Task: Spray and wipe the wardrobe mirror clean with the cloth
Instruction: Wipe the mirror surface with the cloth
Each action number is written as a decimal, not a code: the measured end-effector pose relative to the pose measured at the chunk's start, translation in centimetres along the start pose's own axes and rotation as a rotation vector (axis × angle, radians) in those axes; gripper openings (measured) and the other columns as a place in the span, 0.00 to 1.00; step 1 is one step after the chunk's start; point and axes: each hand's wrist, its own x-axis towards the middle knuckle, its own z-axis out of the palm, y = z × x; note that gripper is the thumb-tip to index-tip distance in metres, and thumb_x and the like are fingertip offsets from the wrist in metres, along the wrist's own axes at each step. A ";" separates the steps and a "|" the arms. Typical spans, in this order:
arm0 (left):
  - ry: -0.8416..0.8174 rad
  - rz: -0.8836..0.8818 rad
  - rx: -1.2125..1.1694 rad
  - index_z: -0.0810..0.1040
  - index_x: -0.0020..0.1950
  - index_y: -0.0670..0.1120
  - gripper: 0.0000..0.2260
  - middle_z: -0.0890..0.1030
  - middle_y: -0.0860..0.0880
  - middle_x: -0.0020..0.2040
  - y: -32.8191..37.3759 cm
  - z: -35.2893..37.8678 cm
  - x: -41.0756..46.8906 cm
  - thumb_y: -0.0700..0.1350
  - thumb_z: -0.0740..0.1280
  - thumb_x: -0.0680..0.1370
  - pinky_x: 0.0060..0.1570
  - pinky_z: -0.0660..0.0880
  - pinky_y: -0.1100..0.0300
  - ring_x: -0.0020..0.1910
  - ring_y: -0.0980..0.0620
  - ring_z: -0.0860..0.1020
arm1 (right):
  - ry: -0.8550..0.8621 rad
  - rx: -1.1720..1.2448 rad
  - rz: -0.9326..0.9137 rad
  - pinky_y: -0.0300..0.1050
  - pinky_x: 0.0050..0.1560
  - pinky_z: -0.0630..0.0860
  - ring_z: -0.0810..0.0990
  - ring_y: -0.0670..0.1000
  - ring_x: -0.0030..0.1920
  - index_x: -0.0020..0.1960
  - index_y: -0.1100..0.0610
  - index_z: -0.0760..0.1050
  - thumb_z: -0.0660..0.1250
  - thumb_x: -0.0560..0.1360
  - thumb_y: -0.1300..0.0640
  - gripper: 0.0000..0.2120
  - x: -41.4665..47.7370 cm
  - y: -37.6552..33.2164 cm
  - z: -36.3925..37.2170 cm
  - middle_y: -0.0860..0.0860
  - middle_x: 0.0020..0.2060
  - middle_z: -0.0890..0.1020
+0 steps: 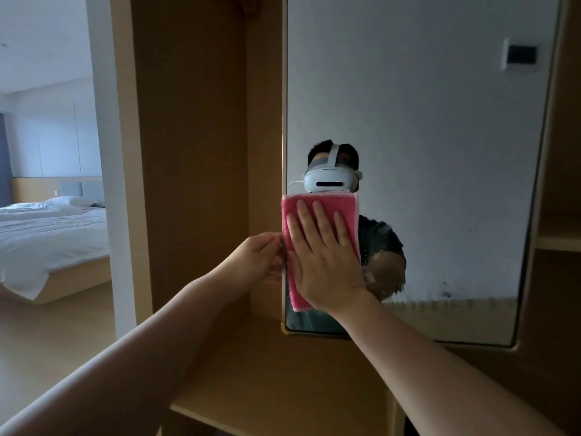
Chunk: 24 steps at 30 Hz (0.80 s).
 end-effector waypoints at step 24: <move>0.202 0.051 0.127 0.73 0.47 0.34 0.16 0.79 0.30 0.44 -0.8 1.3 2.0 0.45 0.54 0.83 0.32 0.81 0.54 0.37 0.39 0.80 | 0.004 -0.013 0.006 0.58 0.76 0.44 0.47 0.59 0.77 0.78 0.58 0.52 0.47 0.82 0.48 0.27 -0.5 4.9 -1.4 0.58 0.77 0.56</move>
